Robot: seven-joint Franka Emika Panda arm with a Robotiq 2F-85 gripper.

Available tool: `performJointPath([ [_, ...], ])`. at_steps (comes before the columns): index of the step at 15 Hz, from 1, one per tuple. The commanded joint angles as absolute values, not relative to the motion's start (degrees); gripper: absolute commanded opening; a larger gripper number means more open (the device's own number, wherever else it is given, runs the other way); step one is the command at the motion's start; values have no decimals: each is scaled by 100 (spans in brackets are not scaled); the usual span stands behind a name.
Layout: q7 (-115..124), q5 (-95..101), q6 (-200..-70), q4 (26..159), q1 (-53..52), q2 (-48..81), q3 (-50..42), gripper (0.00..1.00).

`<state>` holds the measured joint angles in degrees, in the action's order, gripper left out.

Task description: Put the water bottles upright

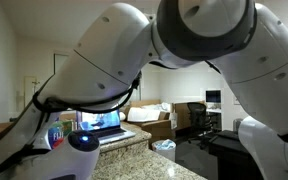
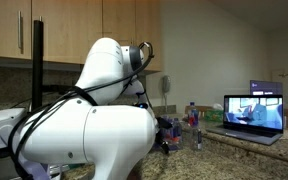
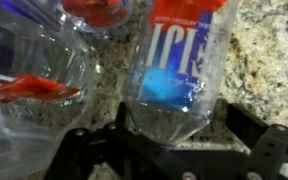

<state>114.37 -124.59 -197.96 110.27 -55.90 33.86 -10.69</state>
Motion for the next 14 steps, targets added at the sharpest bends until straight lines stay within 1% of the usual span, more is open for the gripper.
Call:
performJointPath([
  [1,11354,-12976,-19796,11160,-6110,3412,-1702,100],
  [5,11272,-13302,-19796,11208,-6510,3483,-2126,100],
  [6,11258,-13381,-19797,11223,-6608,3512,-2223,75],
  [7,11250,-13440,-19798,11234,-6714,3542,-2340,74],
  [11,11249,-13599,-19808,11274,-7046,3613,-2687,46],
  [14,11214,-13624,-19811,11265,-7203,3691,-2860,28],
])
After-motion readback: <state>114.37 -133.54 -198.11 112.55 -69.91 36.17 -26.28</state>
